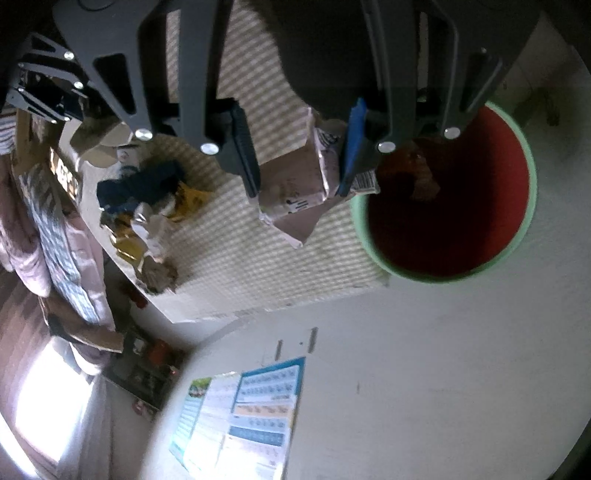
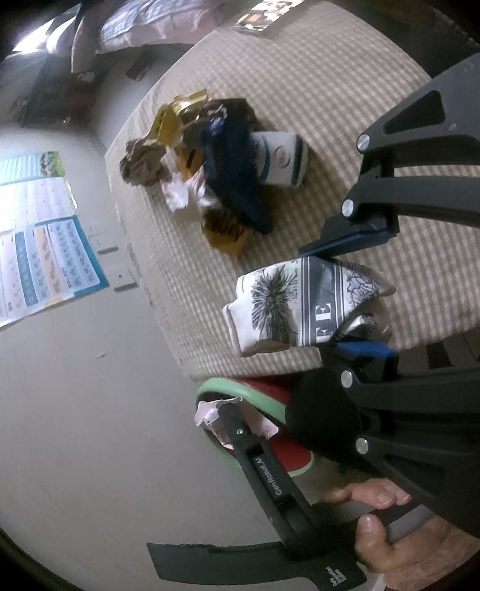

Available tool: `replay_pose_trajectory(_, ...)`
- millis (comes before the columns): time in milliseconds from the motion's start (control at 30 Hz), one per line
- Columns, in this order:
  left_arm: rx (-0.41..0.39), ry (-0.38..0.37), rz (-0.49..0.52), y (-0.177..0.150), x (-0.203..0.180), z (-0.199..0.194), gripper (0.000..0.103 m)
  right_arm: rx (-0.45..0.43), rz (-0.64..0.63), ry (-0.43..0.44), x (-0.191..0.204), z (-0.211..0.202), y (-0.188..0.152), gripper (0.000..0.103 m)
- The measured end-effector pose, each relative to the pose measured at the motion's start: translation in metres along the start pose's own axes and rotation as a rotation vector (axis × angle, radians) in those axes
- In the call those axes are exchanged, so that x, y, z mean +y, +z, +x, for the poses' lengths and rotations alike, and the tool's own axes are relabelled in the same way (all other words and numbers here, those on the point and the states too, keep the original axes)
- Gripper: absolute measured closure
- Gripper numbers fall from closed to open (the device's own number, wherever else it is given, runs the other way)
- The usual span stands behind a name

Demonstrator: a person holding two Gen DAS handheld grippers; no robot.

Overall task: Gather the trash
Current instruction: 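Lift both held papers and carry them over the red bucket, then open both tools to drop the papers into the red bucket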

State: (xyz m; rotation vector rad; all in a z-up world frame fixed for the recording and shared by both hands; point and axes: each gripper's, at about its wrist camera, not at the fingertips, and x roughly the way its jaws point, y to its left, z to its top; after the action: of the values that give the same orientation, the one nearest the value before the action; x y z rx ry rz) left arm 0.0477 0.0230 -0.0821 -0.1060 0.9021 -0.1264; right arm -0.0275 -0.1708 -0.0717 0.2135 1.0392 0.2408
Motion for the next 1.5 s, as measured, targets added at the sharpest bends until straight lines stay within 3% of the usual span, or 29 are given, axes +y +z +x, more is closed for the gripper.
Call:
replay_pose_trajectory(633, -0.023, 0.076, -0.137, -0.002, 0.079, -0.012, 0.062, 0.040, -0.097, 0.036, 0.053, 0.023, 0.012, 0.065)
replay_pose_trajectory(1500, -0.006, 0.132, -0.236, -0.011, 0.138, -0.008, 0.062, 0.054, -0.197, 0.075, 0.107, 0.054, 0.033, 0.065)
